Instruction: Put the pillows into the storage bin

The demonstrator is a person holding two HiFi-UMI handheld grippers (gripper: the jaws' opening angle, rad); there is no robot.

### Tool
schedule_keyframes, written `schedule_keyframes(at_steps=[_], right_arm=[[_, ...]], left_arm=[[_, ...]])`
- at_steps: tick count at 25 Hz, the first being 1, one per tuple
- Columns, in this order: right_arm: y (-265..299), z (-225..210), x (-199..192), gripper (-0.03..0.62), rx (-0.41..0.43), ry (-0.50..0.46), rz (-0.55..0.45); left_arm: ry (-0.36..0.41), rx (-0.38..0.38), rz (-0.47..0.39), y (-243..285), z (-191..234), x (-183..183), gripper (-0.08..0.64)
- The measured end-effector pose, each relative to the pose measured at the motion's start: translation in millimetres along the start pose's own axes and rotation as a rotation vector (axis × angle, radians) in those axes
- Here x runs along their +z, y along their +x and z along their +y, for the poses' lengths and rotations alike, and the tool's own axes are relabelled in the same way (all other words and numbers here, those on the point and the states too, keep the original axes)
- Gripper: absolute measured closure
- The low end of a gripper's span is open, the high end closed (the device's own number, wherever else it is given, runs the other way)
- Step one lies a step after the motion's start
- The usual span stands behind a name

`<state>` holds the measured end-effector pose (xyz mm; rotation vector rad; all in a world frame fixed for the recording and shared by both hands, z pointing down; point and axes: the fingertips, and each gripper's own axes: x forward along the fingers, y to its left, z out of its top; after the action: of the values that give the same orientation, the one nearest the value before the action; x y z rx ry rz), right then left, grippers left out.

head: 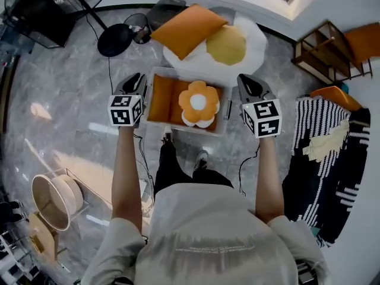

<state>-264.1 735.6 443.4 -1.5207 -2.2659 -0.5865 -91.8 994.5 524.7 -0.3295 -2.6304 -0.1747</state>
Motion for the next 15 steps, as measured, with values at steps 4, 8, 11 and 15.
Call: schedule_keyframes(at_steps=[4,8,11,15], right_arm=[[-35.9,-8.2,33.2,0.589,-0.01,-0.032,-0.107],[-69.0,-7.4,54.1,0.589,0.006,-0.04,-0.193],[-87.2,1.2,65.6,0.591,0.022,-0.07,-0.236],[-105.3,10.6,76.3,0.591,0.027,-0.089,-0.275]], left_arm=[[0.092,0.031,-0.11,-45.0,-26.0,50.3,0.508],[0.129,0.05,-0.201,-91.0,-51.5,79.4,0.528],[0.139,0.066,-0.255,-122.0,-63.2,94.5,0.538],[0.203,0.099,-0.289,-153.9,-76.3,110.4,0.542]])
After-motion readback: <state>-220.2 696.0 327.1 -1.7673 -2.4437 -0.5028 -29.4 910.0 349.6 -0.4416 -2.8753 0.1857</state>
